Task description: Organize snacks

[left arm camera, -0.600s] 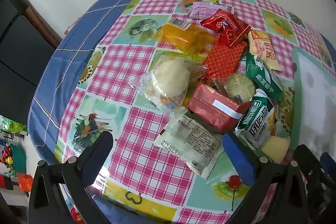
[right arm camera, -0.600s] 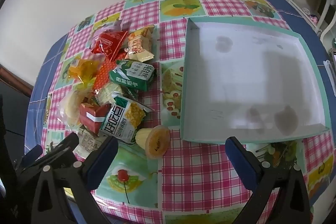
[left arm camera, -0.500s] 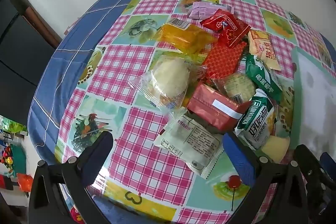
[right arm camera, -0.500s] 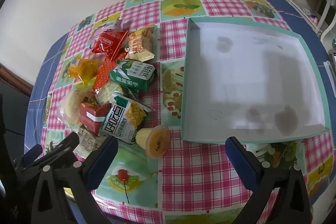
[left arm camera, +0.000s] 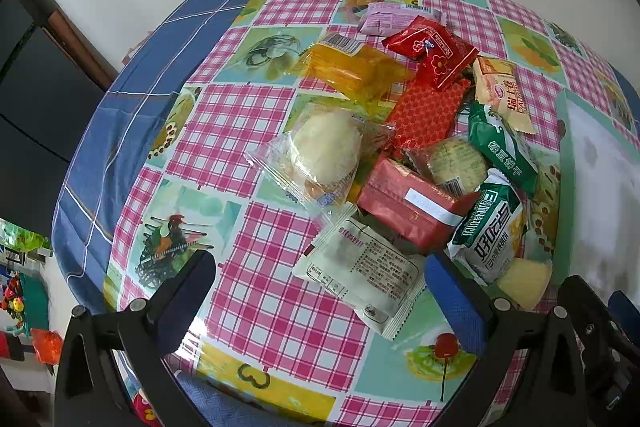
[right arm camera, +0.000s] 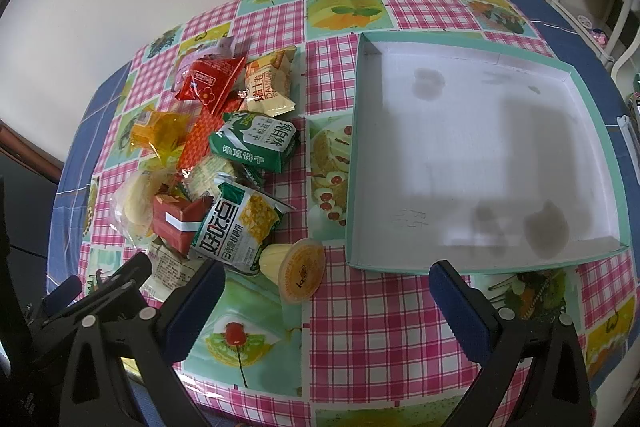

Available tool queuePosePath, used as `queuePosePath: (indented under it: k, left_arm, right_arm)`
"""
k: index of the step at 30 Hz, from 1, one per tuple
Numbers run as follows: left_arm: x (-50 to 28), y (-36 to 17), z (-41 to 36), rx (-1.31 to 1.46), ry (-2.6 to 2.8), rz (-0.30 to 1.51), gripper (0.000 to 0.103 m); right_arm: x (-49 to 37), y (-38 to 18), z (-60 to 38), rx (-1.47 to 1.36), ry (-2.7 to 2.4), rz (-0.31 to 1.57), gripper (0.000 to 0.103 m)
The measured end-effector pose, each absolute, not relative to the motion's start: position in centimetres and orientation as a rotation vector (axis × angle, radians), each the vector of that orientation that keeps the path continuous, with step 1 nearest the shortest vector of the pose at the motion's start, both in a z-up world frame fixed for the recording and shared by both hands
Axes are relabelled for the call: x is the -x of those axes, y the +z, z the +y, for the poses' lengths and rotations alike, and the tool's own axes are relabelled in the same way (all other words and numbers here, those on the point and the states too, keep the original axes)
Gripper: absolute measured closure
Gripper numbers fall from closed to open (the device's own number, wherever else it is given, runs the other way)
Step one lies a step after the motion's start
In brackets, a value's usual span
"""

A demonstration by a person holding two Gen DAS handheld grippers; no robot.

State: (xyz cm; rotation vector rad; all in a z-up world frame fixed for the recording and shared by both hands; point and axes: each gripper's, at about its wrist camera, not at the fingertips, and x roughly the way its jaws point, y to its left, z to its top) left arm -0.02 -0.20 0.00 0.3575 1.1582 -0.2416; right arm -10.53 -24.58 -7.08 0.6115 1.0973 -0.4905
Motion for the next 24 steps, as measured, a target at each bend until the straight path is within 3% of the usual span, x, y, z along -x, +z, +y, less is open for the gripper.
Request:
queuePosePath:
  k: [24]
  left_arm:
    - [-0.14,-0.21,0.26,-0.302,-0.251,1.16,0.0]
  right_arm:
    - [10.48,-7.04,-24.48,-0.611,-0.491,1.099,0.0]
